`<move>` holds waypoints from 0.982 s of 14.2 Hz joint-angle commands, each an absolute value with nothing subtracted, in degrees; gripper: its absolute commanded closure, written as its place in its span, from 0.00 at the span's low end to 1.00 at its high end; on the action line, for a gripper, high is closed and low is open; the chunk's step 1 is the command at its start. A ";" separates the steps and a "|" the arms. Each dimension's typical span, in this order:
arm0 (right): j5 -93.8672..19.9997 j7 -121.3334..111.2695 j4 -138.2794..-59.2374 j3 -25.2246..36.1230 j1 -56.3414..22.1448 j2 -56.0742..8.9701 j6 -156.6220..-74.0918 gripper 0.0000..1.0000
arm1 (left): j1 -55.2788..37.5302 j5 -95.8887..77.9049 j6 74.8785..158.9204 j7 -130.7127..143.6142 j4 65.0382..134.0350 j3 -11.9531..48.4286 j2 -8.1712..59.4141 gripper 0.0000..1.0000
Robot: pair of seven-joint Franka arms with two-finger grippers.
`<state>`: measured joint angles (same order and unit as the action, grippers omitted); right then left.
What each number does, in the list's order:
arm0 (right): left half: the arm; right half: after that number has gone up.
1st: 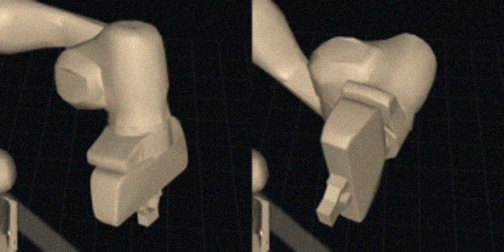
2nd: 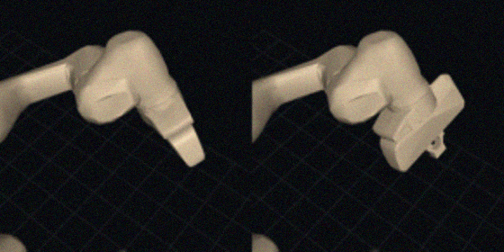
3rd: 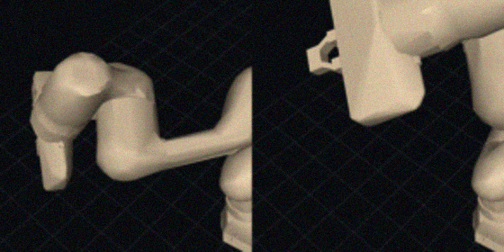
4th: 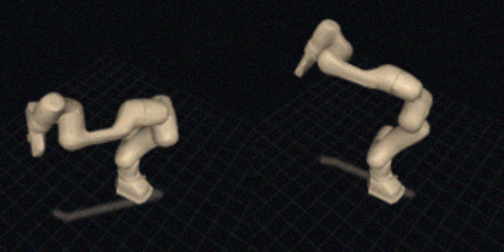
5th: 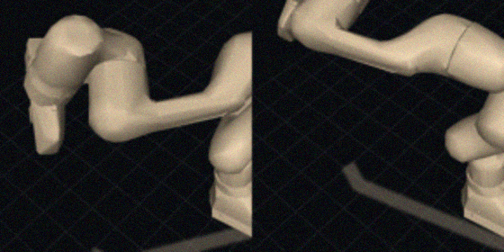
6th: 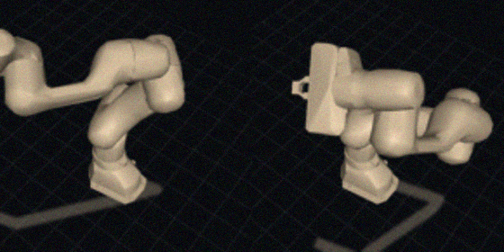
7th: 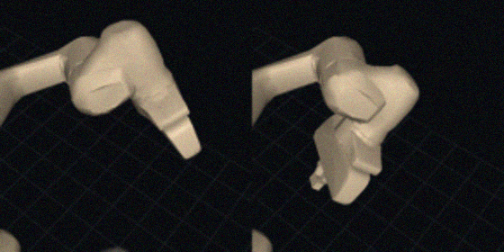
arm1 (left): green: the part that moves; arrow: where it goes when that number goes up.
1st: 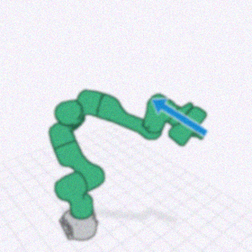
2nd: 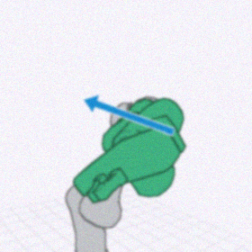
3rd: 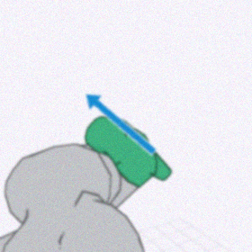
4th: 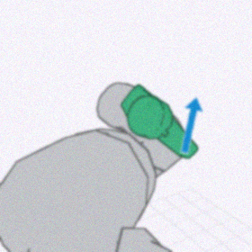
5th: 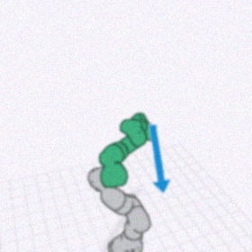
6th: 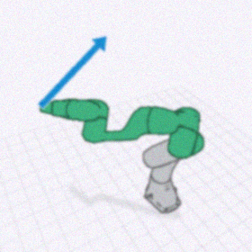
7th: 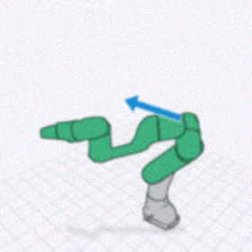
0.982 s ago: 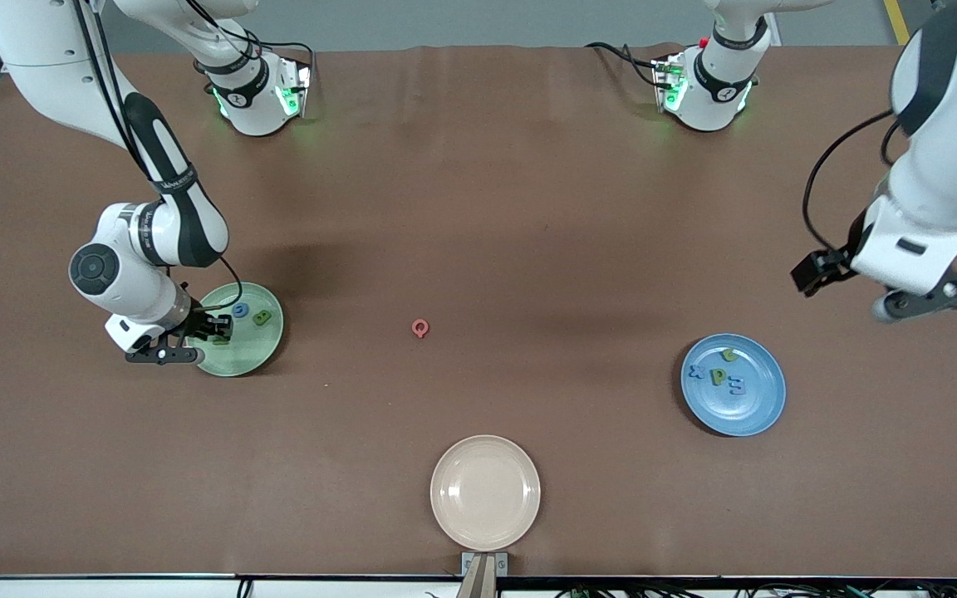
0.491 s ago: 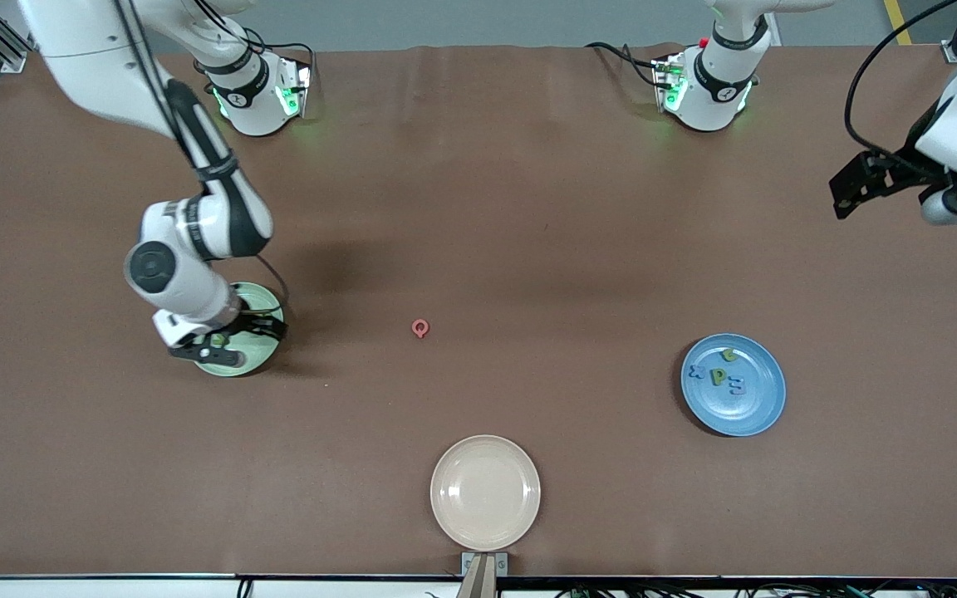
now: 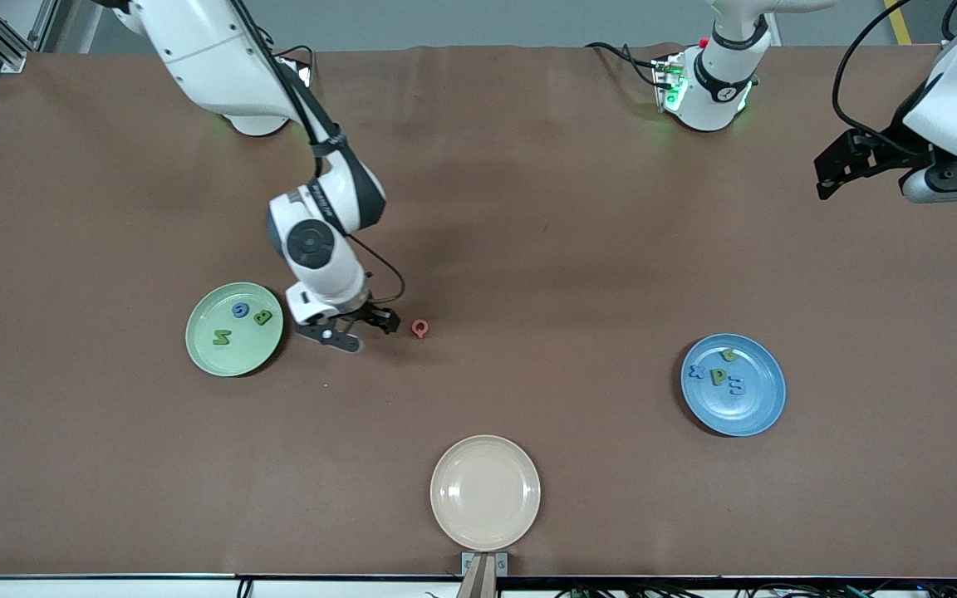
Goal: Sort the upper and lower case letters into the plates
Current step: 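Move the right gripper to the pink o and grasp it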
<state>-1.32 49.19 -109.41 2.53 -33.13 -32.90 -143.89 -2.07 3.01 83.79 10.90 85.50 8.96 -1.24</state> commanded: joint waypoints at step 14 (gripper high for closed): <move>-0.79 52.65 -100.19 3.08 -39.46 -40.25 -143.44 0.33 | -1.58 2.11 83.76 9.84 84.29 8.96 -0.26 0.00</move>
<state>-1.28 52.10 -101.06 2.59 -38.49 -39.69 -143.88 -1.93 3.00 84.02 10.77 85.23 8.88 -0.31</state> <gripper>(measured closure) 0.264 0.000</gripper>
